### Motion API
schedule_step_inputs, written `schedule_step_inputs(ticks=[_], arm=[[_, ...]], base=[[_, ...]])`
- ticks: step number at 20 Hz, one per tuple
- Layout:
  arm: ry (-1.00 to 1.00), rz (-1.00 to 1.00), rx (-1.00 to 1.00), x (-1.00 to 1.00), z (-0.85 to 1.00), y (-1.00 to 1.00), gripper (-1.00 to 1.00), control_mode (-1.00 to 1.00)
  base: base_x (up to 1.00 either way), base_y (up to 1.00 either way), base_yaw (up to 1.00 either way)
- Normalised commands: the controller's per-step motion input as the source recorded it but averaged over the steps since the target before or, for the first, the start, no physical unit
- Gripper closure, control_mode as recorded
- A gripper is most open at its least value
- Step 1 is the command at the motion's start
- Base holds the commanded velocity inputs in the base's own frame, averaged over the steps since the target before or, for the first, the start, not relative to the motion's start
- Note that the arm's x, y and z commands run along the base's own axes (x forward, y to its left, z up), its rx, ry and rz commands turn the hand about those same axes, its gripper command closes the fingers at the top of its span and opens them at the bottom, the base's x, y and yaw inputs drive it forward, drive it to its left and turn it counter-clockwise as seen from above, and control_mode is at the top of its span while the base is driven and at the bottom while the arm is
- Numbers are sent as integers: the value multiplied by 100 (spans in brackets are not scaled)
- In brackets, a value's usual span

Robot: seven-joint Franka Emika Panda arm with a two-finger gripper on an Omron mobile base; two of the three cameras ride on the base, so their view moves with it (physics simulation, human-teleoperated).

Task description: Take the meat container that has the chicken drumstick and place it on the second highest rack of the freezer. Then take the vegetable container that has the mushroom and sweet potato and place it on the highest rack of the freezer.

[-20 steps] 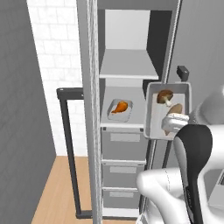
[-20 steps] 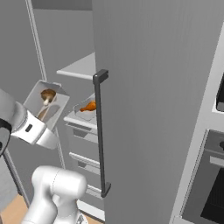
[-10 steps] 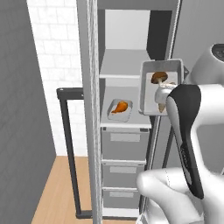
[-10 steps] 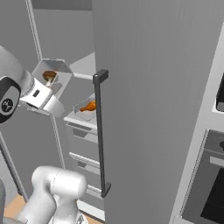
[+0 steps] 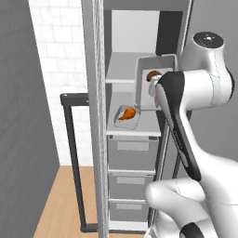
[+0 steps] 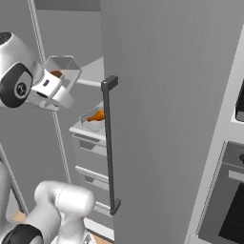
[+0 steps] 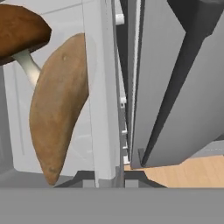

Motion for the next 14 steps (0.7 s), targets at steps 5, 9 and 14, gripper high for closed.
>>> schedule_step_inputs(ticks=[5,9,14], arm=[[-4,0,-1,59,-2,0,100,-100],[-6,0,0,53,0,0,100,-100],[0,0,0,68,1,0,100,-100]], base=[[0,0,0],[0,0,0],[0,0,0]])
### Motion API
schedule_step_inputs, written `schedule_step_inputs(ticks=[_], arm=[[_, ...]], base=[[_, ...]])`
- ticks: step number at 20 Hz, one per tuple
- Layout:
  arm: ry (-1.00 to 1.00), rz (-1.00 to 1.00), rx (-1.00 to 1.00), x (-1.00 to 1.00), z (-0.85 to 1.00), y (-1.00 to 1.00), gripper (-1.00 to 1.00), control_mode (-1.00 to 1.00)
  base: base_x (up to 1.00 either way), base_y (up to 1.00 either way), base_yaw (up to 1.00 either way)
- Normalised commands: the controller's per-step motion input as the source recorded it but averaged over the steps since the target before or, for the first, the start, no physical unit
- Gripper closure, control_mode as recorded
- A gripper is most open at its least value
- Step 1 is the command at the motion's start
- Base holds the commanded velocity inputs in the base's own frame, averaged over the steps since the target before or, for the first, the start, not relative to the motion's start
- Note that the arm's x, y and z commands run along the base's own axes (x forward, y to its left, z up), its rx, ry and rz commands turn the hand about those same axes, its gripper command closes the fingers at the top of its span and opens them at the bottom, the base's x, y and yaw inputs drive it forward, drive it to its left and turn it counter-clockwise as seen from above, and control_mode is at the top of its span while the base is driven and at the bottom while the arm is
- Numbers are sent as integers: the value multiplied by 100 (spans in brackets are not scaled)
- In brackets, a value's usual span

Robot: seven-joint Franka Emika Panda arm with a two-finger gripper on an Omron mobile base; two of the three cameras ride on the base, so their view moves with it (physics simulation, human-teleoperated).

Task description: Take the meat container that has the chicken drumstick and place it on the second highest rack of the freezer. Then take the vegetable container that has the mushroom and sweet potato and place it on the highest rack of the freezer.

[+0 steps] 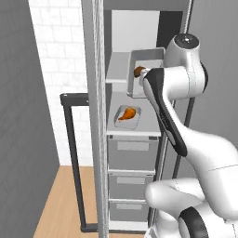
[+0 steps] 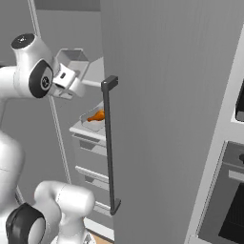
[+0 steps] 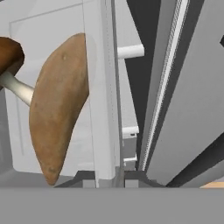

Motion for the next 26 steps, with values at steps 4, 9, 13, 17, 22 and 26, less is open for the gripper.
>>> schedule_step_inputs(ticks=[4,9,13,17,22,26], arm=[[0,-2,0,67,9,0,100,-100],[0,-6,0,75,20,0,100,-100],[0,-5,0,71,8,0,100,-100],[0,-5,0,72,0,0,100,-100],[0,-3,0,48,0,-7,100,-100],[4,0,0,43,-11,-9,100,-100]], base=[[0,0,0],[0,0,0],[0,0,0],[0,0,0],[0,0,0],[0,0,0]])
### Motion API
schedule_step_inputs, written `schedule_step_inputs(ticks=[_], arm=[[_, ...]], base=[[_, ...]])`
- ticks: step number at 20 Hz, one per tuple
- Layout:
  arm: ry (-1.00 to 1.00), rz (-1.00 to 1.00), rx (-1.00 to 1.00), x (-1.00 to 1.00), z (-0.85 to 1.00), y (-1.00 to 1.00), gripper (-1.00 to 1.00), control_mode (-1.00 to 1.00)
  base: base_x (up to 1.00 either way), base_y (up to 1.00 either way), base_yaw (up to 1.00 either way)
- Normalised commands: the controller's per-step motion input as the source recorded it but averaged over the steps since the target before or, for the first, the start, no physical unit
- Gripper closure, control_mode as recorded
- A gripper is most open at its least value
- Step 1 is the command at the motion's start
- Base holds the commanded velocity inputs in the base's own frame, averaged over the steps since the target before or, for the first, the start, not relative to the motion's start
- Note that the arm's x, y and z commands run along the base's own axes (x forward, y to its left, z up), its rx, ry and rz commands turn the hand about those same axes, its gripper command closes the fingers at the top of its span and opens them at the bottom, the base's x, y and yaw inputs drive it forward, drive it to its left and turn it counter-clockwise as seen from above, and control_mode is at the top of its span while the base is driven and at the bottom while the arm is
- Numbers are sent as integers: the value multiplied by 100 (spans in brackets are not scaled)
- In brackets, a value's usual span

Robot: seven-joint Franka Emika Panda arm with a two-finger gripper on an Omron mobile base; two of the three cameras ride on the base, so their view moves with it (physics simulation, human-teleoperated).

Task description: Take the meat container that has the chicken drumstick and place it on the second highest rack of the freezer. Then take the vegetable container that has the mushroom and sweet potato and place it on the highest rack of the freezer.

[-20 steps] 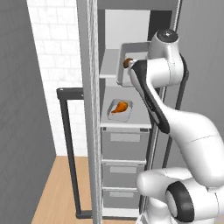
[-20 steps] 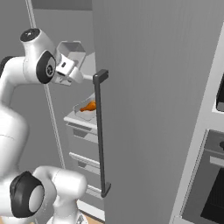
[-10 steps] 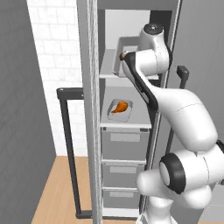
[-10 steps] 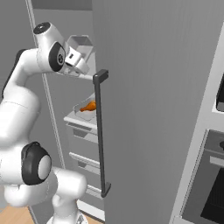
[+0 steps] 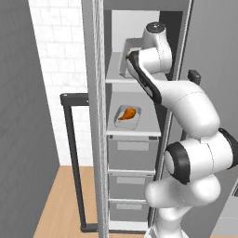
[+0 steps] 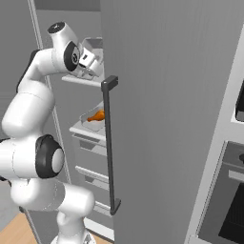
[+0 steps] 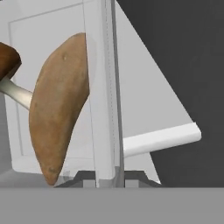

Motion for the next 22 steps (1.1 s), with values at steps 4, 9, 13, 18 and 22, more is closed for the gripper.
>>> schedule_step_inputs(ticks=[4,9,13,18,22], arm=[[8,0,0,39,-48,0,100,-100],[0,0,0,45,-15,0,100,-100],[0,-1,0,57,0,-11,100,-100],[0,-4,0,29,0,-10,100,-100],[0,0,0,0,0,0,-100,-100]], base=[[0,0,0],[0,0,0],[0,0,0],[0,0,0],[0,0,0]])
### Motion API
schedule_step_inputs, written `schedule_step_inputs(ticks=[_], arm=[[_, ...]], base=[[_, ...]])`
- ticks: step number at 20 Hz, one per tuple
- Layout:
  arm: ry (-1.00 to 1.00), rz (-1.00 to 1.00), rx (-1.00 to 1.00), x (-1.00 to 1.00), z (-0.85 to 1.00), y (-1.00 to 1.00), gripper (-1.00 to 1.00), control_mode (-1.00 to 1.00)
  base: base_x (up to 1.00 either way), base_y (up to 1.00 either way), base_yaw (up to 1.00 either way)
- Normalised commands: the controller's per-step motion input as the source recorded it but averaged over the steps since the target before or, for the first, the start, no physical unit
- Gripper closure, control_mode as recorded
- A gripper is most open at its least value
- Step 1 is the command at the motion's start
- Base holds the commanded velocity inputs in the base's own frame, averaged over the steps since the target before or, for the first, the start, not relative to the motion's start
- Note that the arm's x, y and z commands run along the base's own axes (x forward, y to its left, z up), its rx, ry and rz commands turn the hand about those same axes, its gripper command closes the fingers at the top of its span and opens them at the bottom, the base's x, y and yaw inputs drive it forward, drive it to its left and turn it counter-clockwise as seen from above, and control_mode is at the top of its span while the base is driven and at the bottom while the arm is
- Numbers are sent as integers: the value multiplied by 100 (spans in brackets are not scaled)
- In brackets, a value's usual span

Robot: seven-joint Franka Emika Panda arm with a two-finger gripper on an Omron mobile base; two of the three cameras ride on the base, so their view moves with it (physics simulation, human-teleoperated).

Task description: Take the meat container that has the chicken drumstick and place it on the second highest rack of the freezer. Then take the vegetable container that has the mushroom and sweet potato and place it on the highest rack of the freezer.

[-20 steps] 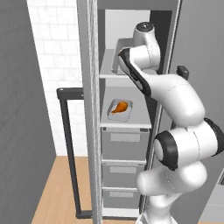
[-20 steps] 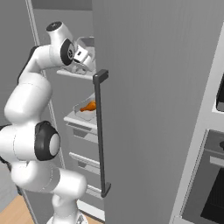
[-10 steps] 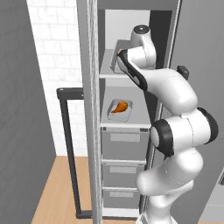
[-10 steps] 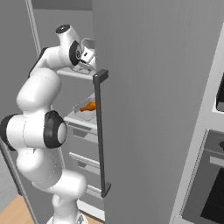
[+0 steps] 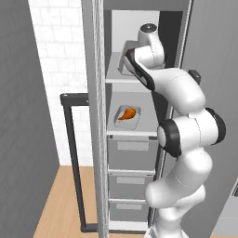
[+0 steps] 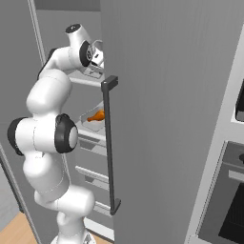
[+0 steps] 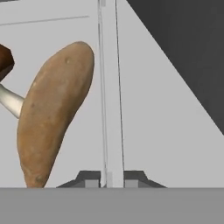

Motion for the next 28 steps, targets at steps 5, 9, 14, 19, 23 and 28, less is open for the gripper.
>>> schedule_step_inputs(ticks=[5,9,14,19,23,28], arm=[[0,0,0,0,0,0,-100,-100],[0,0,0,-5,0,0,-100,-100],[-6,0,-4,-31,12,7,-100,-100],[-9,0,-7,4,6,7,-100,-100],[-13,0,-5,10,5,4,-100,-100],[-18,0,-1,-31,32,0,-100,-100]], base=[[0,0,0],[0,0,0],[0,0,0],[0,0,0],[0,0,0],[0,0,0]])
